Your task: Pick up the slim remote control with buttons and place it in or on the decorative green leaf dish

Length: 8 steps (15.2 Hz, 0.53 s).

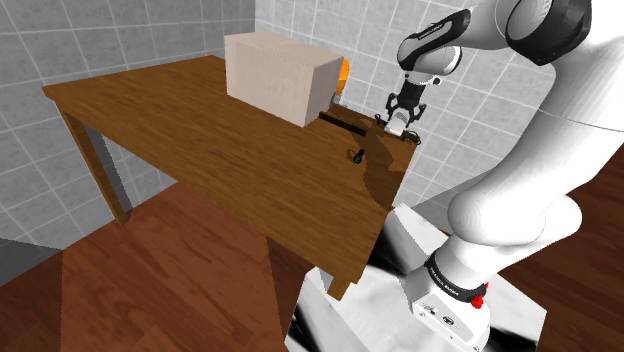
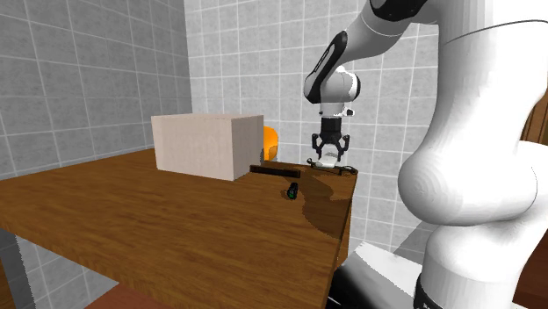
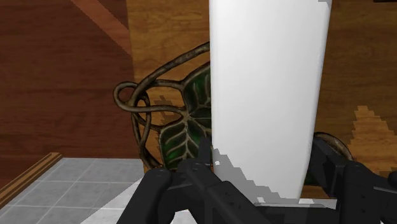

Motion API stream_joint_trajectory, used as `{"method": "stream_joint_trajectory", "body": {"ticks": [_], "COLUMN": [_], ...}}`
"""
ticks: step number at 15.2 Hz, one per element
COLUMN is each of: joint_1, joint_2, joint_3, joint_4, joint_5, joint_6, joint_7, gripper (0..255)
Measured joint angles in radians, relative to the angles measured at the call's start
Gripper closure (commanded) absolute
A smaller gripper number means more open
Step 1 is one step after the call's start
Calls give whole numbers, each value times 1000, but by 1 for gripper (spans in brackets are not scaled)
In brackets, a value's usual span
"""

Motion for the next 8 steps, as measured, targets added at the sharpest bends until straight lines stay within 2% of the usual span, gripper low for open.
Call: {"method": "stream_joint_trajectory", "body": {"ticks": [1, 2, 8], "joint_1": [0, 0, 0], "joint_2": [0, 0, 0], "joint_3": [0, 0, 0], "joint_4": [0, 0, 0], "joint_5": [0, 0, 0], "joint_6": [0, 0, 1], "joint_7": [0, 0, 0], "gripper": [255, 0, 0]}}
